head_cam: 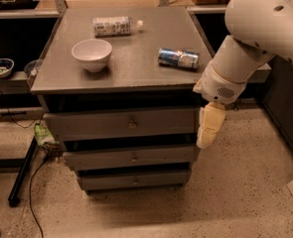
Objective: Open top drawer
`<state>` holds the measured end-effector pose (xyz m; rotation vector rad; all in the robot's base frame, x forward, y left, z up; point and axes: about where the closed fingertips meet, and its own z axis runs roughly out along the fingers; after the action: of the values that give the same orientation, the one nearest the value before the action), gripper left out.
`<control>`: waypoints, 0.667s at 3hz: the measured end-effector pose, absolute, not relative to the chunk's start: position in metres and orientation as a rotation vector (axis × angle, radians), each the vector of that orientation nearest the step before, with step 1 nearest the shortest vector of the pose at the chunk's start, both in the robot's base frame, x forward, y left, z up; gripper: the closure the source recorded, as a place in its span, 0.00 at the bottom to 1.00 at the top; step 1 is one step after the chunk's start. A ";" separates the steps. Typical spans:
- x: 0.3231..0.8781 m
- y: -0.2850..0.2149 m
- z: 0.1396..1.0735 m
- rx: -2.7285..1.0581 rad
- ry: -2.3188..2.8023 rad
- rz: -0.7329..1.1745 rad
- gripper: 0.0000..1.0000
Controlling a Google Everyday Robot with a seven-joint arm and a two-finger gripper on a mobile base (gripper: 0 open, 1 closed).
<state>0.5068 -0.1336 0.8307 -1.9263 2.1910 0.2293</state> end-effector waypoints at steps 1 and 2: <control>0.499 -0.135 0.810 -1.903 2.173 0.281 0.00; 0.501 -0.134 0.789 -1.898 2.167 0.317 0.00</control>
Offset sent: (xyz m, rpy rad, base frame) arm -0.0033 -0.0004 -0.0688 0.0954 0.0365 0.0011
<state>0.5006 -0.1340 0.7887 -1.8975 2.1665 0.3170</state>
